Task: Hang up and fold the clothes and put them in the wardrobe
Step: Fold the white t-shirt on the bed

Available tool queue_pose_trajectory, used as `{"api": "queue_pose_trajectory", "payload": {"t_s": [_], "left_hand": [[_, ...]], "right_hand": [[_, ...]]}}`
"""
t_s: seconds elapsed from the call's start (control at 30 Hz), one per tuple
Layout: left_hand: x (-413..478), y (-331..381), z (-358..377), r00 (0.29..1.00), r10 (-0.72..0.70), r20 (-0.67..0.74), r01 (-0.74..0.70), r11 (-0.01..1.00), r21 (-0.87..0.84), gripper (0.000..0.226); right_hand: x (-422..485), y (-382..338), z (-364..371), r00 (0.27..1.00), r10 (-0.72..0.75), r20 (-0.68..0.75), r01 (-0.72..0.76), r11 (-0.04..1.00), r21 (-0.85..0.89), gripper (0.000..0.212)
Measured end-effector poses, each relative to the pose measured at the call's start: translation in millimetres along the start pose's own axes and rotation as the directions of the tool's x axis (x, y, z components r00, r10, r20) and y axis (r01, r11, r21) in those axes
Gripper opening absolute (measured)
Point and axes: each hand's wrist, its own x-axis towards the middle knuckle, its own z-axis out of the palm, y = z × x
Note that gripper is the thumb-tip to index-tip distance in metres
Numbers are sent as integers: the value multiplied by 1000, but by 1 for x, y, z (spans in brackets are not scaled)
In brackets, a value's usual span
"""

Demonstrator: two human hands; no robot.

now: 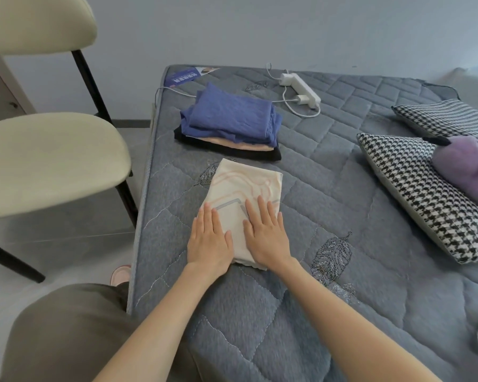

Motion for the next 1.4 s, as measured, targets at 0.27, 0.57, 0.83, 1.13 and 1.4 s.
{"api": "queue_pose_trajectory", "payload": {"t_s": [0.27,0.57,0.83,1.13,1.4], "left_hand": [[21,2,-6,996,87,29,-88,996,18,60],[91,4,-2,984,170,-56,-166,984,67,61],[142,11,6,978,134,-161,-132,991,23,61],[144,4,4,981,135,-140,-148,985,-84,57],[90,-15,5,982,153,-107,-167,976,-138,56]], "right_hand": [[28,-2,-4,998,50,-24,-50,999,-15,54],[61,11,7,978,139,-155,-134,990,45,58],[67,13,17,960,161,-228,-137,984,119,60],[68,13,16,957,178,-227,-155,981,117,60],[52,1,10,965,246,-93,-236,966,103,59]]}}
